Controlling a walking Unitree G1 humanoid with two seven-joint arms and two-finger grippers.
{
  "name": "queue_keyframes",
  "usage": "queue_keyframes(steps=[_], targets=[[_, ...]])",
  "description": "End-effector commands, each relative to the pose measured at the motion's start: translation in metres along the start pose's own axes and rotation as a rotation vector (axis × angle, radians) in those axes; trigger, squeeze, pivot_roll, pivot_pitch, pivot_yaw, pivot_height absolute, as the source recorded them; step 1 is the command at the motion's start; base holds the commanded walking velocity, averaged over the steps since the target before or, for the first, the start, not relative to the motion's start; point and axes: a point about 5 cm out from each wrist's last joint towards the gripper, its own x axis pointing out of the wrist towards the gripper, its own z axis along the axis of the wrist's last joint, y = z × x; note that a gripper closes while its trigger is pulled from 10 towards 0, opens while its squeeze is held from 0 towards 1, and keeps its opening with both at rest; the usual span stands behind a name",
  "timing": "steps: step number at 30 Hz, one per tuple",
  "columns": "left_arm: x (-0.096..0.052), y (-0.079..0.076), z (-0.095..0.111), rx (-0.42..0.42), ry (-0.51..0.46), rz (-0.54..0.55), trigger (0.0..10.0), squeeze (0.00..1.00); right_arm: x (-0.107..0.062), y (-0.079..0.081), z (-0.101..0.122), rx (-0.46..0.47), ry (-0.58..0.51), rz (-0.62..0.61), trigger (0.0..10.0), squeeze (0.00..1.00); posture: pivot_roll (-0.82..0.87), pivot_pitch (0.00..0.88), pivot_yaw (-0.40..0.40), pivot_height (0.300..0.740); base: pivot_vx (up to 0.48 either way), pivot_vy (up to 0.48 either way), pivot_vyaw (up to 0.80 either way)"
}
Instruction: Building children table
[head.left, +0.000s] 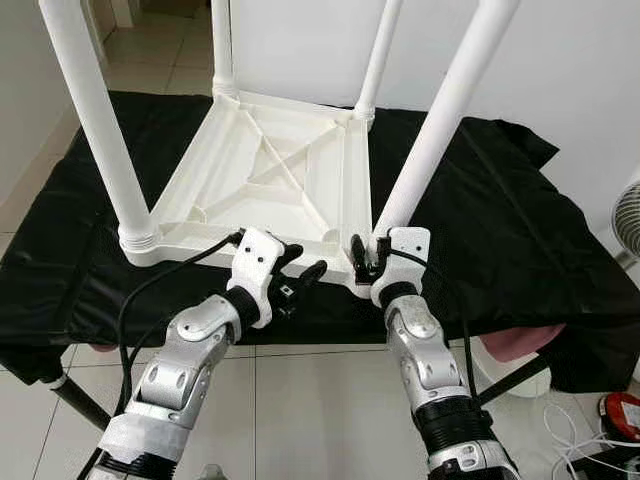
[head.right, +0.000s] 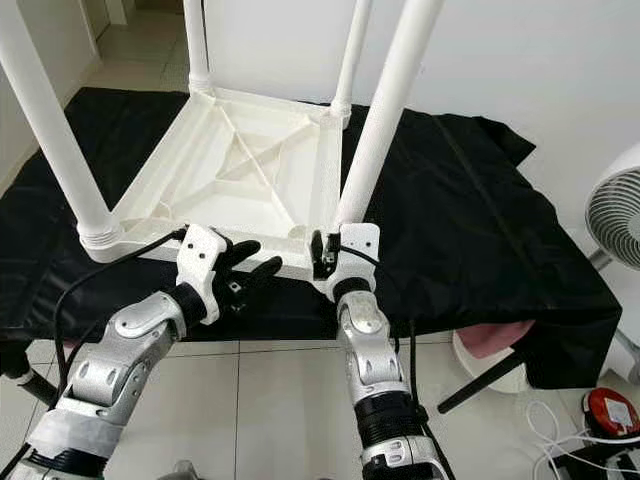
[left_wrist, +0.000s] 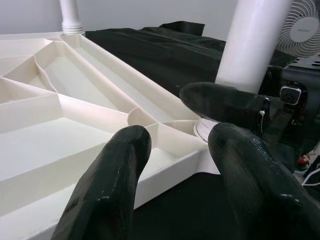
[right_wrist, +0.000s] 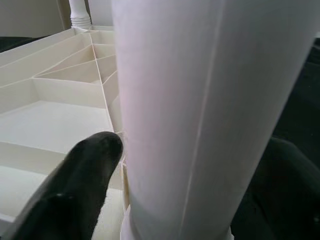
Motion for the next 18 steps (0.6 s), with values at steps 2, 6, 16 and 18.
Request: queue_keyframes(steps=[2, 6, 16, 18], targets=[[0.002, 0.008, -0.005, 0.025, 0.038, 0.134, 10.0, 0.00, -0.002, -0.004, -0.002, -0.005, 0.017, 0.060, 10.0, 1.00, 0.05, 0.000, -0.082, 0.740, 0.000, 0.000, 0.00], [0.003, 0.010, -0.007, 0.029, 0.051, 0.144, 10.0, 0.00, -0.003, -0.008, -0.003, -0.032, 0.023, 0.179, 10.0, 0.00, 0.04, 0.000, -0.081, 0.740, 0.000, 0.000, 0.00], [0.005, 0.005, -0.008, 0.048, 0.040, 0.073, 10.0, 0.00, 0.005, -0.038, 0.008, -0.165, 0.004, 0.465, 10.0, 0.00, 0.04, 0.000, -0.084, 0.740, 0.000, 0.000, 0.00], [0.005, 0.004, -0.008, 0.041, 0.038, 0.056, 10.0, 0.00, 0.007, -0.039, 0.010, -0.176, -0.001, 0.483, 10.0, 0.00, 0.04, 0.000, -0.082, 0.740, 0.000, 0.000, 0.00]])
